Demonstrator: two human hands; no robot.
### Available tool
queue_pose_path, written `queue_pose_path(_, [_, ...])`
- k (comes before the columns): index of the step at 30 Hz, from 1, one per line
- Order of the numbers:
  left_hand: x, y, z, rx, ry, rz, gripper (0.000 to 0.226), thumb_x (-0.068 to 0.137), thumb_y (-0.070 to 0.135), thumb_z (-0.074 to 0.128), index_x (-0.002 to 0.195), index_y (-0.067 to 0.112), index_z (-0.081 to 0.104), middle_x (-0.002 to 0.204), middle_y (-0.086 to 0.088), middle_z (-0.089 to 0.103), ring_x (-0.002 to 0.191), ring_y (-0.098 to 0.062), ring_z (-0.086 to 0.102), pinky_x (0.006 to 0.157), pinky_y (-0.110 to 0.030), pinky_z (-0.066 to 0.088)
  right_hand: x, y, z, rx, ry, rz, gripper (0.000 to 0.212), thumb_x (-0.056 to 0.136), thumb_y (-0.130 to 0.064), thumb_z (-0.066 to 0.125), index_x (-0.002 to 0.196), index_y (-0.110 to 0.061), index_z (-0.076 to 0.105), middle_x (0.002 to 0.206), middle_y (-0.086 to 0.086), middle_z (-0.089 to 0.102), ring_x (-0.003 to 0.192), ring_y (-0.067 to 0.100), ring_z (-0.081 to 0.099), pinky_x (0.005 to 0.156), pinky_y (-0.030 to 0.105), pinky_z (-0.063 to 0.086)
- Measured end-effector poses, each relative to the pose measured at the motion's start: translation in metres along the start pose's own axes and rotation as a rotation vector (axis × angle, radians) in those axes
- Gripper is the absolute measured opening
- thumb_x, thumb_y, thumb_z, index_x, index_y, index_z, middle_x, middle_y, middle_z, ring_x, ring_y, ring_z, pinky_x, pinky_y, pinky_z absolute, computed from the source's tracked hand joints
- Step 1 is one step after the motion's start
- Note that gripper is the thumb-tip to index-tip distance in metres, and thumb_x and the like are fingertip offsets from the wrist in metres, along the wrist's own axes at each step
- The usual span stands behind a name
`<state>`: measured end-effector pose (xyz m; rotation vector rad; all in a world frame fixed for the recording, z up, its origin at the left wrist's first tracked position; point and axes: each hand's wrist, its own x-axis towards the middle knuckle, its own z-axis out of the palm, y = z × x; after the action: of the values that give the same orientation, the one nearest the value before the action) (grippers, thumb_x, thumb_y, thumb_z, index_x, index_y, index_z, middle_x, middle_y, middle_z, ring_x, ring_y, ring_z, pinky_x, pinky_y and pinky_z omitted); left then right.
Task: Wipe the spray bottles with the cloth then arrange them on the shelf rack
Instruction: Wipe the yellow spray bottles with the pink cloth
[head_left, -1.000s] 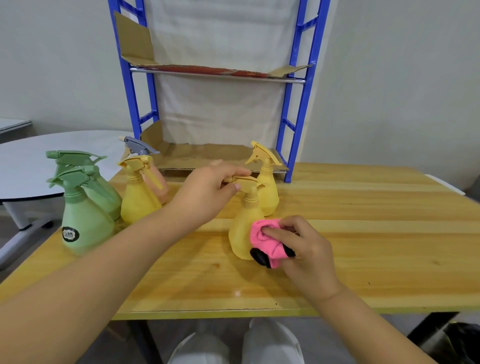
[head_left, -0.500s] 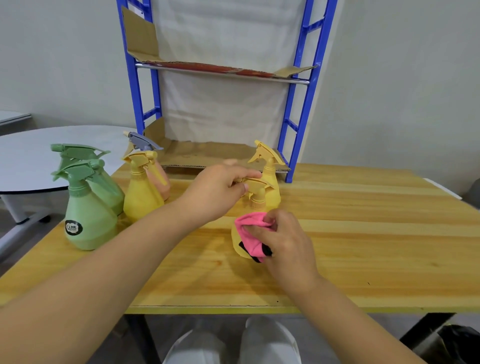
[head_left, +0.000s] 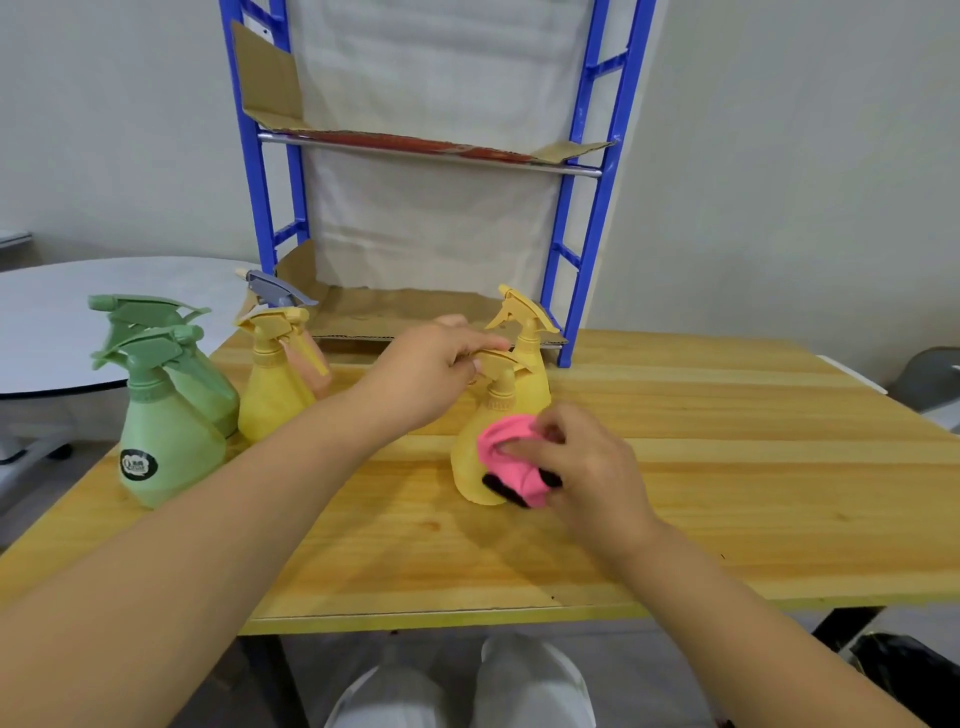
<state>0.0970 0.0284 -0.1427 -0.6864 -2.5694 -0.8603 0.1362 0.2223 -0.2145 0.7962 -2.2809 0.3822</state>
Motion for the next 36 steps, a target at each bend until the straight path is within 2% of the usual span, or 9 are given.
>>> queue_pose_path(3, [-0.001, -0.003, 0.000, -0.027, 0.007, 0.014, 0.039, 0.092, 0.006, 0.050, 0.123, 0.029, 0.060, 0.082, 0.008, 0.042, 0.061, -0.002, 0.045, 0.056, -0.014, 0.031, 0.017, 0.002, 0.007, 0.077, 0.063, 0.115, 0.046, 0.057, -0.012, 0.088, 0.099, -0.027, 0.073, 0.092, -0.003, 0.057, 0.082, 0.017, 0.054, 0.054, 0.031, 0.050])
queue_pose_path(6, [0.001, -0.007, 0.000, -0.041, 0.000, 0.014, 0.040, 0.093, 0.005, 0.048, 0.121, 0.030, 0.061, 0.084, 0.004, 0.042, 0.060, -0.004, 0.043, 0.063, -0.024, 0.034, 0.011, 0.001, 0.019, 0.217, 0.058, 0.194, 0.035, 0.063, -0.015, 0.086, 0.092, -0.029, 0.074, 0.091, -0.011, 0.050, 0.086, 0.010, 0.051, 0.059, 0.026, 0.048])
queue_pose_path(11, [0.006, -0.014, 0.002, -0.087, 0.009, 0.004, 0.040, 0.093, 0.005, 0.046, 0.116, 0.032, 0.063, 0.083, 0.007, 0.042, 0.067, -0.006, 0.044, 0.072, -0.029, 0.039, -0.019, 0.006, 0.031, 0.231, -0.150, 0.206, 0.036, 0.058, -0.005, 0.084, 0.084, -0.028, 0.074, 0.087, -0.010, 0.049, 0.082, 0.014, 0.053, 0.060, 0.028, 0.048])
queue_pose_path(15, [0.008, -0.017, 0.005, -0.043, 0.052, 0.037, 0.039, 0.093, 0.003, 0.046, 0.114, 0.030, 0.065, 0.086, 0.008, 0.045, 0.092, -0.013, 0.041, 0.082, -0.022, 0.029, -0.027, 0.007, 0.025, 0.206, -0.234, 0.179, 0.037, 0.060, -0.002, 0.081, 0.086, -0.027, 0.075, 0.088, -0.005, 0.053, 0.083, 0.018, 0.055, 0.059, 0.035, 0.051])
queue_pose_path(18, [0.010, -0.017, 0.005, 0.046, 0.131, 0.086, 0.040, 0.090, 0.001, 0.049, 0.110, 0.029, 0.068, 0.100, 0.006, 0.051, 0.105, -0.011, 0.033, 0.084, -0.012, 0.019, -0.011, 0.003, 0.013, 0.183, -0.105, 0.147, 0.037, 0.057, -0.010, 0.086, 0.088, -0.026, 0.074, 0.090, -0.005, 0.055, 0.084, 0.016, 0.055, 0.057, 0.033, 0.051])
queue_pose_path(21, [0.011, -0.017, 0.008, 0.107, 0.206, 0.113, 0.044, 0.086, -0.004, 0.049, 0.107, 0.028, 0.071, 0.102, 0.005, 0.050, 0.105, -0.014, 0.033, 0.086, -0.014, 0.022, 0.011, -0.001, 0.008, 0.216, 0.063, 0.163, 0.030, 0.065, -0.020, 0.084, 0.092, -0.027, 0.073, 0.091, -0.008, 0.054, 0.085, 0.013, 0.052, 0.060, 0.031, 0.050])
queue_pose_path(26, [0.010, -0.019, 0.011, 0.147, 0.279, 0.178, 0.046, 0.081, -0.009, 0.052, 0.106, 0.024, 0.072, 0.088, 0.002, 0.051, 0.093, -0.014, 0.034, 0.077, -0.015, 0.024, 0.017, 0.000, 0.022, 0.255, 0.055, 0.177, 0.034, 0.061, -0.015, 0.086, 0.091, -0.028, 0.074, 0.092, -0.012, 0.052, 0.087, 0.009, 0.051, 0.066, 0.025, 0.051])
queue_pose_path(32, [0.009, -0.018, 0.010, 0.117, 0.240, 0.118, 0.041, 0.088, -0.001, 0.048, 0.111, 0.025, 0.069, 0.103, 0.001, 0.058, 0.098, -0.012, 0.037, 0.081, -0.013, 0.024, -0.017, 0.001, 0.041, 0.263, -0.129, 0.183, 0.029, 0.063, -0.007, 0.083, 0.083, -0.026, 0.075, 0.086, -0.008, 0.052, 0.084, 0.014, 0.054, 0.062, 0.031, 0.052])
queue_pose_path(36, [0.008, -0.014, 0.012, 0.087, 0.235, 0.057, 0.023, 0.090, 0.026, 0.055, 0.109, 0.025, 0.068, 0.113, 0.003, 0.057, 0.111, -0.013, 0.042, 0.086, -0.019, 0.027, -0.021, 0.005, 0.042, 0.221, -0.189, 0.150, 0.034, 0.062, -0.003, 0.081, 0.084, -0.029, 0.075, 0.085, -0.005, 0.053, 0.079, 0.017, 0.054, 0.055, 0.034, 0.050])
